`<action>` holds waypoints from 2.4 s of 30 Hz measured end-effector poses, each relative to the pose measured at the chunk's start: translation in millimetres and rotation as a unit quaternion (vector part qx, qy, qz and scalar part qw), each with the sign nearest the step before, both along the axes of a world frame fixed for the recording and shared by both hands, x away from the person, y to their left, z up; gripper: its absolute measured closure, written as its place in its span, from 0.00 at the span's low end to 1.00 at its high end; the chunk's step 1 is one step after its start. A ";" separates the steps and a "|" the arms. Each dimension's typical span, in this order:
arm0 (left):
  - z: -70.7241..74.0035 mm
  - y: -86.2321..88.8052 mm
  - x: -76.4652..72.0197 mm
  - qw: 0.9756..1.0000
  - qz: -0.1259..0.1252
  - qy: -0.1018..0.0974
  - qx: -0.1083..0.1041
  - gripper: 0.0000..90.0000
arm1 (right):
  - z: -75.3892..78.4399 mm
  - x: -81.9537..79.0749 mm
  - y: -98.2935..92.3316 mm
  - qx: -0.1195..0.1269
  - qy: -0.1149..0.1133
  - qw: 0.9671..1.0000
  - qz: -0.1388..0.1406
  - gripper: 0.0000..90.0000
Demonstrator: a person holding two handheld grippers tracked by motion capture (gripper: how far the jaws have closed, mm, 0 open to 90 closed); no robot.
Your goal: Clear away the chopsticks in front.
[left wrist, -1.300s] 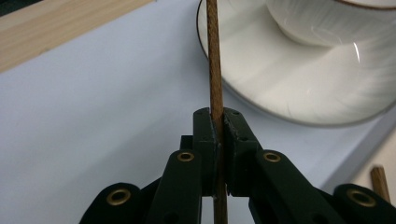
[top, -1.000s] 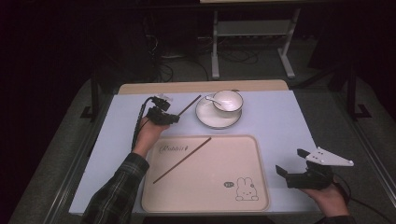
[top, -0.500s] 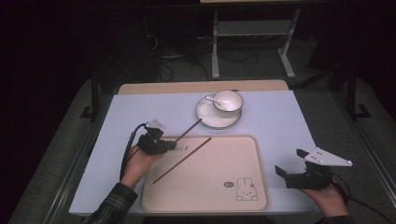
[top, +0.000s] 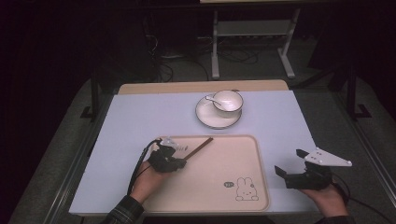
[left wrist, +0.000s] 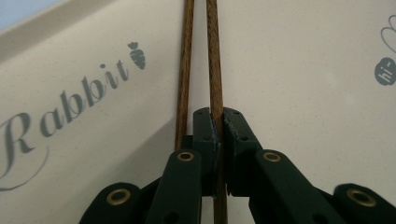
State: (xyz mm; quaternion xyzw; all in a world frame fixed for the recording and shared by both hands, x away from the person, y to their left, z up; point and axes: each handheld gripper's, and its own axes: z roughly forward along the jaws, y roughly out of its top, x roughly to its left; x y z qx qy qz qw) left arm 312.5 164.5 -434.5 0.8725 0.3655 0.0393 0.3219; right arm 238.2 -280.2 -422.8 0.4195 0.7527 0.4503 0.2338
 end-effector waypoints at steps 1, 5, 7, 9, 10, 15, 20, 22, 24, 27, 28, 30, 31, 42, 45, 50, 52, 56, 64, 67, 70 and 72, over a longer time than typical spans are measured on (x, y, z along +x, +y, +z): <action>0.0 0.0 0.0 1.000 0.000 0.000 0.000 0.93 | 0.0 0.0 0.0 0.000 0.000 1.000 0.000 0.00; -0.8 0.5 0.4 1.000 -0.002 0.001 -0.004 0.92 | -0.1 -0.1 0.1 -0.001 0.000 1.000 0.001 0.00; -0.7 0.5 0.3 1.000 -0.001 0.000 -0.004 0.91 | 0.1 0.2 0.2 0.000 -0.001 1.000 0.001 0.00; -0.7 0.5 0.3 1.000 -0.001 0.000 -0.003 0.91 | 0.1 0.1 0.5 -0.001 0.000 1.000 0.001 0.00; -0.5 0.3 0.3 1.000 -0.001 0.000 -0.002 0.91 | 0.1 0.0 0.6 -0.001 0.000 1.000 0.001 0.00; 8.2 0.3 1.6 1.000 -0.001 -0.006 -0.015 0.82 | -0.1 0.1 0.2 0.000 0.000 1.000 0.001 0.00; 19.7 -10.2 17.3 0.998 -0.018 0.000 -0.054 0.74 | -0.1 0.7 0.5 0.000 0.000 1.000 0.001 0.00; 22.8 -23.0 27.7 0.998 -0.038 -0.020 -0.055 0.76 | -0.2 0.2 0.8 -0.001 0.000 1.000 0.001 0.00; 23.1 -27.4 31.7 0.997 -0.044 -0.020 -0.059 0.84 | -0.3 0.1 1.0 -0.002 0.001 1.000 0.002 0.00; 20.6 -48.3 47.0 0.996 -0.068 -0.025 -0.058 0.94 | -0.7 -0.3 1.3 -0.002 0.001 1.000 0.002 0.00; 18.7 -53.8 50.8 0.995 -0.072 -0.027 -0.056 0.97 | -0.6 -0.8 1.2 -0.003 0.002 1.000 0.002 0.00; 16.3 -60.3 55.5 0.995 -0.075 -0.029 -0.051 0.99 | -0.4 -1.2 1.0 -0.003 0.001 1.000 0.002 0.00; 12.3 -69.1 61.6 0.995 -0.081 -0.028 -0.046 0.99 | -0.5 -1.6 0.1 -0.001 0.000 1.000 0.001 0.00; -6.9 -87.3 81.0 0.996 -0.089 -0.025 -0.022 0.99 | -1.3 -4.2 -3.1 0.000 0.001 1.000 -0.003 0.00; -7.5 -83.2 81.5 0.996 -0.081 -0.020 -0.030 0.99 | -1.3 -4.3 -3.2 0.000 0.001 1.000 -0.002 0.00; -6.7 -67.1 81.1 0.997 -0.068 -0.016 -0.026 0.99 | -1.4 -4.0 -3.2 0.000 0.001 1.000 -0.002 0.00; -6.3 -60.6 80.6 0.998 -0.064 -0.014 -0.025 0.99 | -1.4 -4.2 -3.2 -0.001 0.001 1.000 -0.001 0.00; -5.6 -46.3 76.8 0.998 -0.056 -0.009 -0.024 0.99 | -1.3 -4.1 -3.4 0.000 0.002 1.000 -0.002 0.00; -4.4 -10.7 68.9 0.999 -0.040 0.009 -0.026 0.99 | -1.2 -4.1 -2.8 -0.002 0.001 1.000 -0.001 0.00; -4.5 -2.2 66.6 0.999 -0.034 0.011 -0.028 0.99 | -1.2 -4.1 -2.2 -0.002 0.002 1.000 -0.002 0.00; -4.1 9.3 62.4 0.999 -0.028 0.012 -0.026 0.99 | -1.0 -4.3 -2.0 -0.002 0.002 1.000 -0.002 0.00; -3.9 17.9 59.7 0.999 -0.023 0.015 -0.027 0.99 | -0.9 -4.5 -2.3 -0.002 0.002 1.000 -0.003 0.00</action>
